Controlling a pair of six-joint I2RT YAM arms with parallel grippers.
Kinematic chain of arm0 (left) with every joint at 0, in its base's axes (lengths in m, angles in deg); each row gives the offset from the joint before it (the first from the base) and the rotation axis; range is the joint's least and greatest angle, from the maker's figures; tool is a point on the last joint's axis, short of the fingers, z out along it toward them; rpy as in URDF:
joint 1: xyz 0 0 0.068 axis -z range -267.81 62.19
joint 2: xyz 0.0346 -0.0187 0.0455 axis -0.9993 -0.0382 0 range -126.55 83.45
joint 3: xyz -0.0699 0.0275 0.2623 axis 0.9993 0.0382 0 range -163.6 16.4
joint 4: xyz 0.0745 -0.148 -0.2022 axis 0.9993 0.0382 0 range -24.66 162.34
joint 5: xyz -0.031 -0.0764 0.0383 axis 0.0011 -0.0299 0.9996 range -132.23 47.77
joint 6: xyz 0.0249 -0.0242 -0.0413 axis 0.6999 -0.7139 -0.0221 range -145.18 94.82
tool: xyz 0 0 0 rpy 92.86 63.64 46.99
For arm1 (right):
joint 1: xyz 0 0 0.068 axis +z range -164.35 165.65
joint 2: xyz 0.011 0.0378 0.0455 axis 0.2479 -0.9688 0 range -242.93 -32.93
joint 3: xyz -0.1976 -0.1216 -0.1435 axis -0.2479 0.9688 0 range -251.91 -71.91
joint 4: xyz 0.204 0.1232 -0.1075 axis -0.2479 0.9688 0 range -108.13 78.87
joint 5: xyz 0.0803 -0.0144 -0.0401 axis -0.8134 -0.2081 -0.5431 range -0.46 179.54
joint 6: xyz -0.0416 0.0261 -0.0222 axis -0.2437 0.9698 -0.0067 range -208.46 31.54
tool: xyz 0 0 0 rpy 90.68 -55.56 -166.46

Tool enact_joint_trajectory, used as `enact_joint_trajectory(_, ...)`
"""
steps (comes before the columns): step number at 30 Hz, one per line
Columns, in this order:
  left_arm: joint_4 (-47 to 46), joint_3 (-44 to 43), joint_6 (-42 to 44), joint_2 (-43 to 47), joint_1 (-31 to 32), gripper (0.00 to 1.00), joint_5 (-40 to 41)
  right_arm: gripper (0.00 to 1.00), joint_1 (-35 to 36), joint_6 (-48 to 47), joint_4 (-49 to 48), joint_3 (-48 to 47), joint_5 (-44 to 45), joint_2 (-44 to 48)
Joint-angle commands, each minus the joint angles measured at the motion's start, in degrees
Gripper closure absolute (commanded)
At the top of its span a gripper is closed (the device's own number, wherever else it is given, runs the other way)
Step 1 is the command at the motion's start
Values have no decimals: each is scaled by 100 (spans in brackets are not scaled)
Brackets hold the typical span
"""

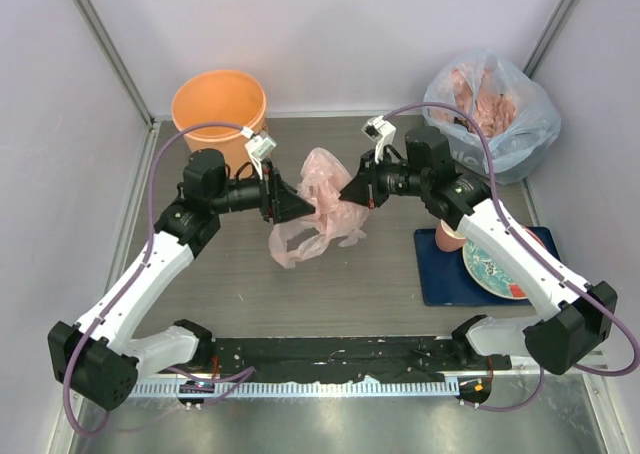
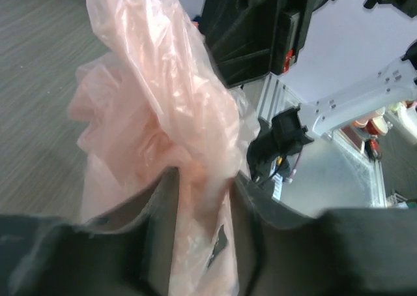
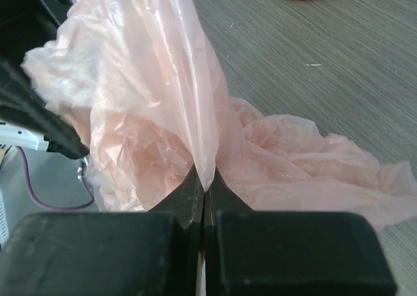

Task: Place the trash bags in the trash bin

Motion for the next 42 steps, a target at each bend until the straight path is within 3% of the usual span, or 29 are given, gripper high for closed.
enact_joint_trajectory(1, 352, -501, 537, 9, -16, 77, 383, 99, 22, -226, 10, -144, -34, 65)
enact_joint_trajectory(3, 583, -738, 810, 88, -236, 100, 471, 99, 22, -821, 430, -145, 19, 92)
enact_joint_trajectory(8, 1338, -1432, 1609, 124, -483, 100, 332, 99, 22, -2729, 1688, -380, 142, -223)
enact_joint_trajectory(10, 1979, -1695, 2329, 10, -483, 100, 392, 99, 22, -3510, 2286, -583, 230, -434)
enact_joint_trajectory(15, 3008, -1864, 3394, -52, -483, 100, 595, 99, -40, -4471, 3164, -1426, 177, -1136)
enact_joint_trajectory(20, 3071, -1426, 4369, 438, -474, 100, 2260, 99, -268, -5788, 4062, -2569, 239, -1946)
enact_joint_trajectory(22, 3212, -1198, 4790, 554, -483, 100, 2423, 86, -329, -5896, 4125, -2989, 300, -2298)
enact_joint_trajectory(23, 3404, -1170, 4784, 580, -483, 100, 2188, 77, -330, -5853, 4046, -3131, 335, -2403)
enact_joint_trajectory(24, 3510, -1152, 4705, 572, -483, 100, 2012, 55, -330, -5565, 3819, -3298, 362, -2552)
enact_joint_trajectory(25, 3581, -1083, 4548, 528, -483, 100, 1836, 44, -330, -5258, 3678, -3665, 379, -2788)
enact_joint_trajectory(27, 3555, -881, 3548, 432, -483, 100, 1641, 20, -338, -4164, 3248, -4019, 737, -3027)
enact_joint_trajectory(30, 2994, 23, 2176, 484, -544, 100, 1956, 20, -478, -3087, 2782, -3969, 1152, -2968)
enact_joint_trajectory(32, 2451, 700, 1553, 633, -562, 100, 2158, 19, -584, -2418, 2309, -3110, 1302, -2373)
enact_joint_trajectory(37, 2158, 1124, 1136, 616, -579, 100, 2809, 16, -883, -1276, 1769, -678, 1294, -833)
enact_joint_trajectory(42, 2105, 1177, 864, 511, -597, 100, 2494, 15, -936, -492, 1515, 837, 600, 406)
